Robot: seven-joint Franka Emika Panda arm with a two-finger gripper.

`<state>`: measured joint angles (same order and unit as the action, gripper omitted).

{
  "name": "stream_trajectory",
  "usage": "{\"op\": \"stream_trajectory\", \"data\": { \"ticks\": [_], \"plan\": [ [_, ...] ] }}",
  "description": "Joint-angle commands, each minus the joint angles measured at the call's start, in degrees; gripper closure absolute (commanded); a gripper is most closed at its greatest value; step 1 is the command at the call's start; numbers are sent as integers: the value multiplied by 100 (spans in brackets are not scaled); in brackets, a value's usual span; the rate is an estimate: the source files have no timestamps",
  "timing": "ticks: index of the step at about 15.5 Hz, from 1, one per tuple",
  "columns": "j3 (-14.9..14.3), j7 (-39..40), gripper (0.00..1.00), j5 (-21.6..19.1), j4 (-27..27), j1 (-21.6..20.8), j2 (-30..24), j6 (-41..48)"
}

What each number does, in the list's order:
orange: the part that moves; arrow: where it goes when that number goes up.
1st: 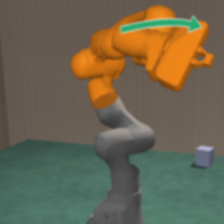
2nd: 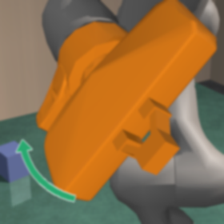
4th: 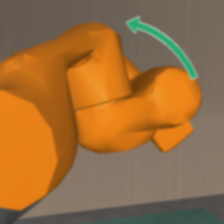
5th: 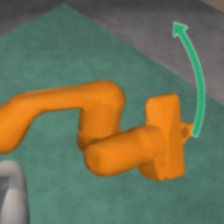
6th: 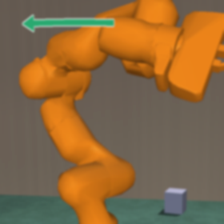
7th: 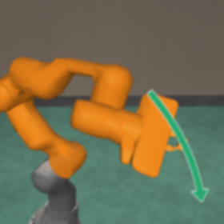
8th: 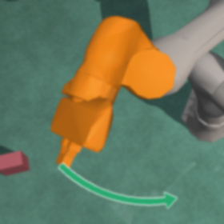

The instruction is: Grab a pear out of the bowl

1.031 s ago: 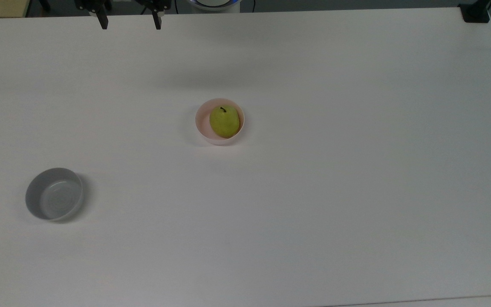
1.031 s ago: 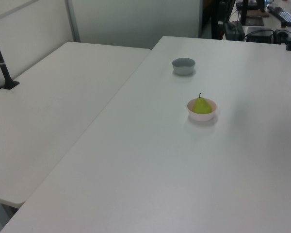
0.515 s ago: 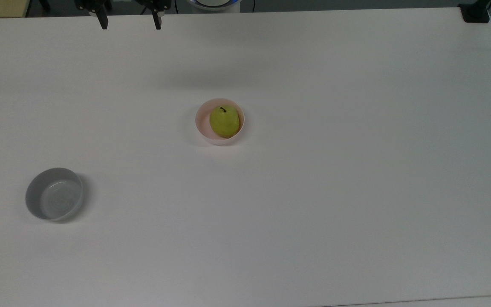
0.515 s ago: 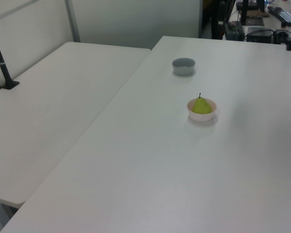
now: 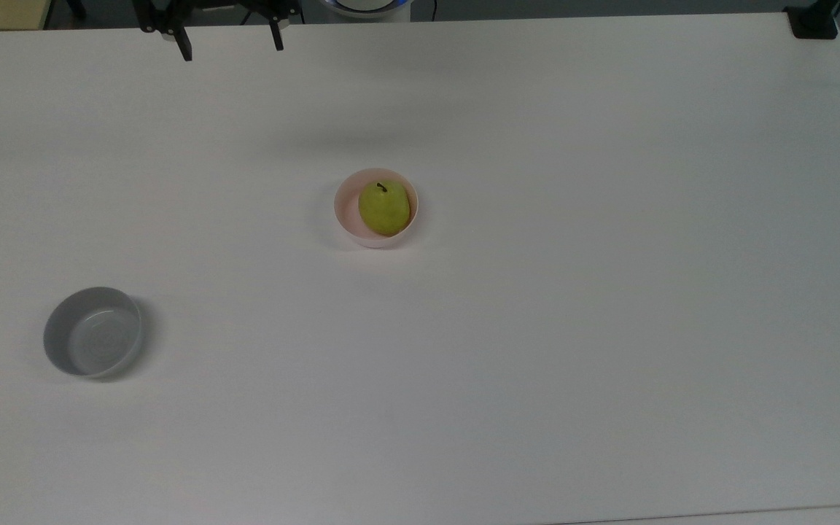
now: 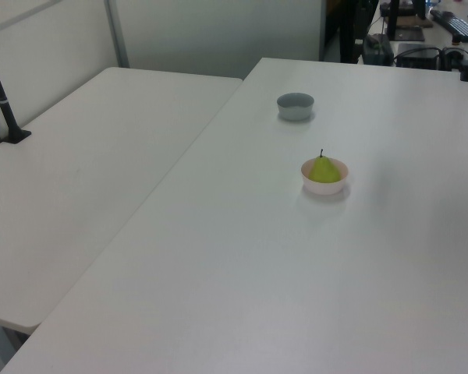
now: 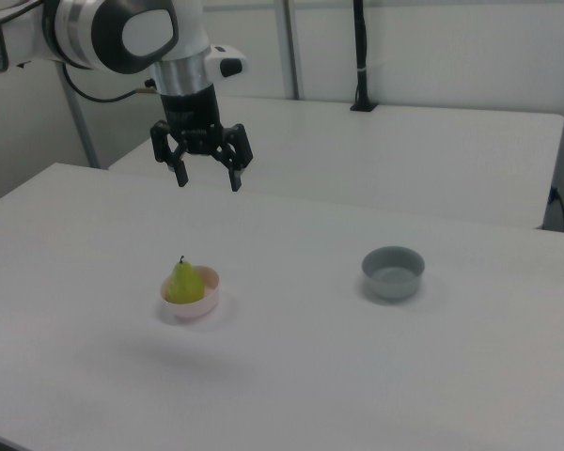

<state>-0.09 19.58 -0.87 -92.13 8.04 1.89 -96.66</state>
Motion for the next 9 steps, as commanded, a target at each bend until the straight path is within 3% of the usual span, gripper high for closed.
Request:
{"op": "stream_trajectory", "data": {
  "ticks": [1,5,9],
  "plan": [
    [0,230,0,113,-357,-364,-40,-64],
    [0,169,0,104,-963,-663,-22,-300],
    [53,-15,0,25,-1710,-778,13,-1415]
  ]
}}
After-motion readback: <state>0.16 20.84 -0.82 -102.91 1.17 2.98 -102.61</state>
